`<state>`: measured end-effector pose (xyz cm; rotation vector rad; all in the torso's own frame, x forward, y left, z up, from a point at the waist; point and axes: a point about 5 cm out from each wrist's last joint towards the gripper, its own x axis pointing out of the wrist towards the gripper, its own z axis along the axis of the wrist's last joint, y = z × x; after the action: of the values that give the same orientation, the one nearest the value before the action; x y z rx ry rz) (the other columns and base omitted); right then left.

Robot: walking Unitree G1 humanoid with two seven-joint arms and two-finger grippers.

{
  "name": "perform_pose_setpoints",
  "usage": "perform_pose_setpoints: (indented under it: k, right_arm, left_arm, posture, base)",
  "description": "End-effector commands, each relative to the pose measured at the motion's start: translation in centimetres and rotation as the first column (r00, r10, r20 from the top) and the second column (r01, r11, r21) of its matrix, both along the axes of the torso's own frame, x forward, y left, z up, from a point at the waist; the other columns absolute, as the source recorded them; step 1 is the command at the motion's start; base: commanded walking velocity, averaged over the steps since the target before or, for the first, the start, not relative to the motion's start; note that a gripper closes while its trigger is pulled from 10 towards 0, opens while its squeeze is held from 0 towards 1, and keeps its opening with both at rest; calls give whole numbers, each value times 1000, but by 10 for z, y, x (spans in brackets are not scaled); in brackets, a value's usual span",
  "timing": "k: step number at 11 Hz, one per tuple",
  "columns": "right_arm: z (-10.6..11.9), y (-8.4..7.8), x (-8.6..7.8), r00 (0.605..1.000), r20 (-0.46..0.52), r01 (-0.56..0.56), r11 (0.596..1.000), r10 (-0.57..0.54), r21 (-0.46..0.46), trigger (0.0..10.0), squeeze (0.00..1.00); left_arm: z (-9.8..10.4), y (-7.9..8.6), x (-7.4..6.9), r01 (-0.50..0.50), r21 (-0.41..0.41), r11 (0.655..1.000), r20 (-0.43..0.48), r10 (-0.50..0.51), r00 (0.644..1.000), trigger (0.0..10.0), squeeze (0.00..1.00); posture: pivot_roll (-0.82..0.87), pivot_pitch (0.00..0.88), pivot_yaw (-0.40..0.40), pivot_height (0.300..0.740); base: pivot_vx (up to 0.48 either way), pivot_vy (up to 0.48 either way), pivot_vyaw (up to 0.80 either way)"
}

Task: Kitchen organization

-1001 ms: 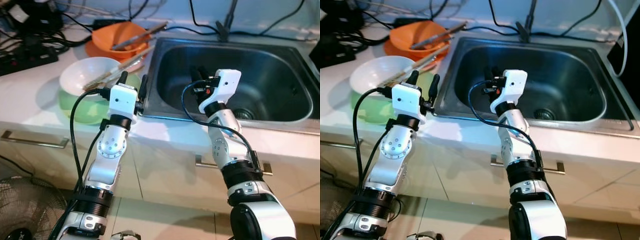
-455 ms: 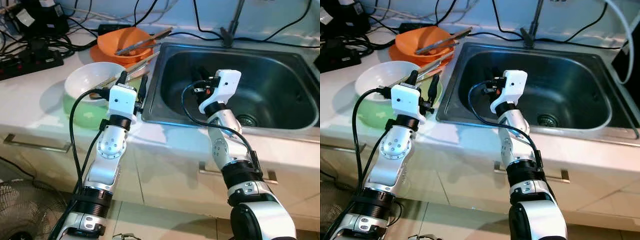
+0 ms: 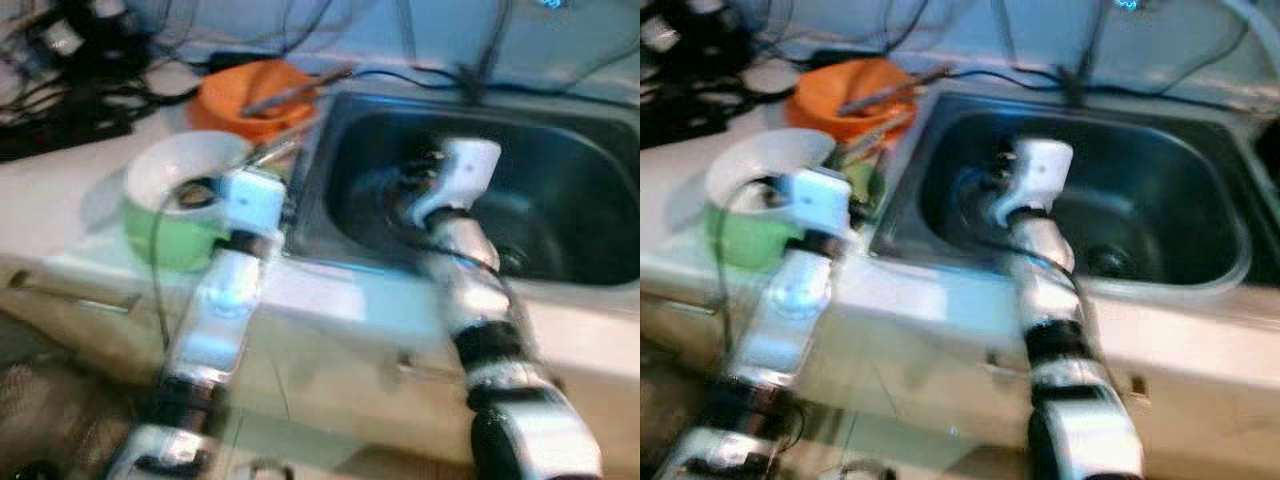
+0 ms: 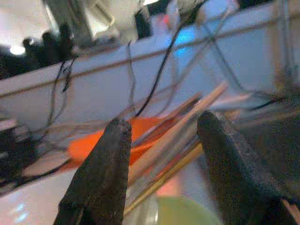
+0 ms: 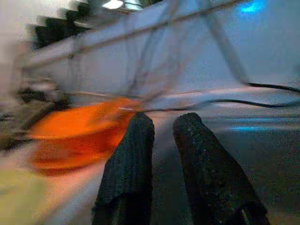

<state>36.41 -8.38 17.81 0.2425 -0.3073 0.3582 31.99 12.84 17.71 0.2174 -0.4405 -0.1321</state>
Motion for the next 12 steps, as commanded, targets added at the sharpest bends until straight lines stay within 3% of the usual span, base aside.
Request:
perform_pose_setpoints:
  k: [1, 7, 9, 10, 11, 12]
  right_arm:
    - [-2, -16, 1, 999, -2, 43, 999, -43, -14, 10000, 0]
    - [-5, -16, 1, 999, -10, 36, 999, -36, -9, 10000, 0]
    - [-6, -17, 1, 999, -14, 39, 999, -39, -9, 10000, 0]
    - [-7, -16, 1, 999, -16, 38, 999, -38, -9, 10000, 0]
    - [-7, -16, 1, 999, -18, 36, 999, -36, -9, 10000, 0]
    - [-8, -15, 1, 999, -21, 32, 999, -33, -9, 10000, 0]
  left_arm:
    - [6, -14, -2, 47, -9, 999, 24, -46, 999, 10000, 0]
    - [10, -19, -4, 82, -2, 997, 42, -82, 996, 10000, 0]
    - [14, -27, -5, 97, 109, 989, 50, -103, 993, 10000, 0]
    - [10, -27, -5, 83, 155, 984, 40, -90, 995, 10000, 733]
    - [9, -27, -5, 83, 169, 982, 37, -90, 995, 10000, 1000]
    - [8, -28, -5, 76, 190, 979, 35, -84, 996, 10000, 1000]
  posture:
    - [100, 67, 21, 740]
    - [102, 64, 25, 740]
    - [106, 54, 25, 740]
    - [111, 40, 24, 740]
    - [113, 35, 23, 740]
    - [114, 33, 21, 740]
  base:
    - [345, 0, 0]
    - [48, 0, 0]
    - [0, 0, 0]
    - [0, 0, 0]
    - [0, 0, 0]
    - [0, 0, 0]
